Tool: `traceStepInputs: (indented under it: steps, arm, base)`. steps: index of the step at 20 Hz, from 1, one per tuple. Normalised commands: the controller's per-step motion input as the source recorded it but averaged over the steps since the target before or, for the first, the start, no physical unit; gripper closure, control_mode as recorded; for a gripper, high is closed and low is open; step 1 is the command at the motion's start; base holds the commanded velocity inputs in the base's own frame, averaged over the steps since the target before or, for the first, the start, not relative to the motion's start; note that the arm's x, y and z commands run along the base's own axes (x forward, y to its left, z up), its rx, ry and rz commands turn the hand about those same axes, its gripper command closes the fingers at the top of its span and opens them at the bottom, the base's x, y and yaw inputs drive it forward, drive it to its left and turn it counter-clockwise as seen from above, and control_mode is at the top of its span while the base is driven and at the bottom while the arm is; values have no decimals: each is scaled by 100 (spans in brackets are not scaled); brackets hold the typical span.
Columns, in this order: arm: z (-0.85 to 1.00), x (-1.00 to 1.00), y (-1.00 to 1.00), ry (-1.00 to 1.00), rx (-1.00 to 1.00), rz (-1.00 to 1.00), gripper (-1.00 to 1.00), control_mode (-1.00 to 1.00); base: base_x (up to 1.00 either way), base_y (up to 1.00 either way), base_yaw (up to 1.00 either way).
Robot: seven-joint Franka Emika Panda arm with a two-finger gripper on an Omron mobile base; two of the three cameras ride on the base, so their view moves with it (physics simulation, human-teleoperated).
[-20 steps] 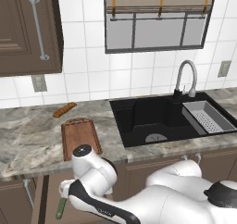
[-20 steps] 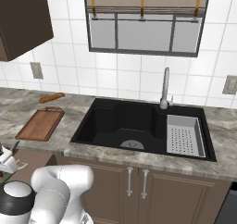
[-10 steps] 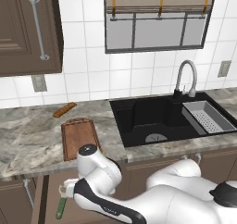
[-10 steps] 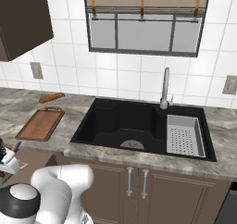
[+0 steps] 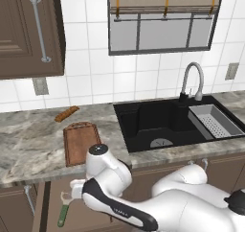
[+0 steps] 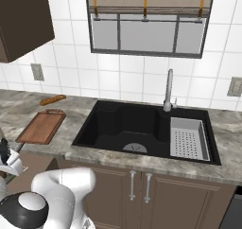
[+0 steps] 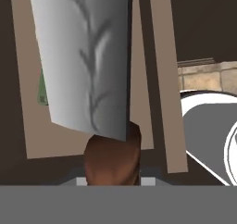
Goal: Open the drawer on the left and place the cutting tools on the cutting board.
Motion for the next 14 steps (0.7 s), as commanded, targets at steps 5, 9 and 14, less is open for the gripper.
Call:
traceStepInputs:
  steps: [5,9,14]
  arm:
    - [26,28,-18,0,3,0,100,-100]
    - [19,35,-21,0,1,2,100,-100]
    - [4,25,-10,1,0,9,100,-100]
  base:
    - [0,0,0]
    - [0,0,0]
    - [0,0,0]
